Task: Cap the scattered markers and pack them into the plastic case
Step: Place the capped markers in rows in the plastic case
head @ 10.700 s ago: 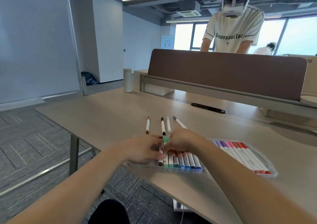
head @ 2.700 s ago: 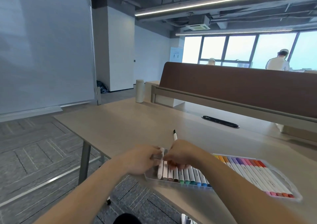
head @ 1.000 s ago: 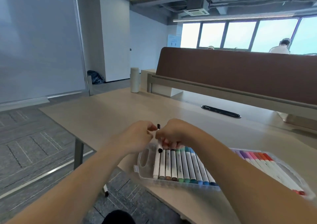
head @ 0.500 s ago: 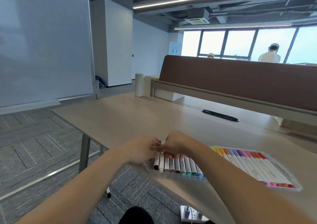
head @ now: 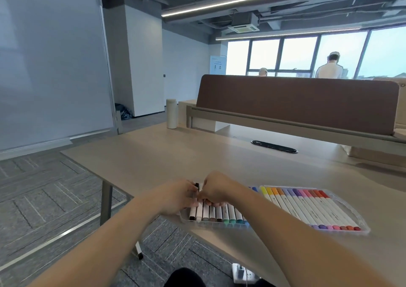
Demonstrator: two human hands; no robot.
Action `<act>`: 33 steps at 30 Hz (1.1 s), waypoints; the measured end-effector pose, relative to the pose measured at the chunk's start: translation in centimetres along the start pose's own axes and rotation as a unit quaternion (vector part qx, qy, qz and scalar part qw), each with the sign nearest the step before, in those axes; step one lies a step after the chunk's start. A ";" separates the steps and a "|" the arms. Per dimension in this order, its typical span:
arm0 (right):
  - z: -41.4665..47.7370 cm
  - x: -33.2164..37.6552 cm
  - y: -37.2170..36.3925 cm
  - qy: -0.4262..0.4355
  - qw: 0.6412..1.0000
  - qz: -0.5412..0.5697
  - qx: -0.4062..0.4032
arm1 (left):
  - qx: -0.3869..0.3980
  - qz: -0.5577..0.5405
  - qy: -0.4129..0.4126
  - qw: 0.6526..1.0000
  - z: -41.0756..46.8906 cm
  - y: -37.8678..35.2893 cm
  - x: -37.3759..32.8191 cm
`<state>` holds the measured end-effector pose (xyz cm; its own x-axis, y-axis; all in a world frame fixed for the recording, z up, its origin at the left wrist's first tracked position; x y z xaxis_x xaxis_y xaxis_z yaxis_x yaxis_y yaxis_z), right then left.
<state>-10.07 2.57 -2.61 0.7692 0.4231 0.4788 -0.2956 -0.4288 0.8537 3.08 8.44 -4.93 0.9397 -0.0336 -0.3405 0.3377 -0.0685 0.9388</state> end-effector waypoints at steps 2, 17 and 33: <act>-1.2 -0.6 0.2 0.011 0.999 0.033 -0.022 | -0.025 0.029 0.017 0.999 0.0 0.1 -1.3; -12.6 -18.2 8.3 -0.168 0.952 -0.060 -0.249 | -0.023 0.030 -0.073 0.997 3.5 -2.9 -20.6; -15.0 -24.2 9.9 -0.216 0.929 0.094 -0.285 | 0.059 0.044 -0.042 0.996 3.6 -5.2 -26.6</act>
<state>-40.13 0.10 -2.68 0.7926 -0.0291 0.6090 -0.6053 0.0818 0.7918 -23.88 6.13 -0.96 0.9556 -0.1280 -0.2653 0.2410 -0.1779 0.9541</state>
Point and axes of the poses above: each hand's wrist, its own z-axis towards the middle knuckle, its own y-axis out of the back of the hand, x = y × z, the point moved 2 cm from there along z, towards the middle knuckle, and after that the axes turned 1 degree about -z, right-handed, at the moved point
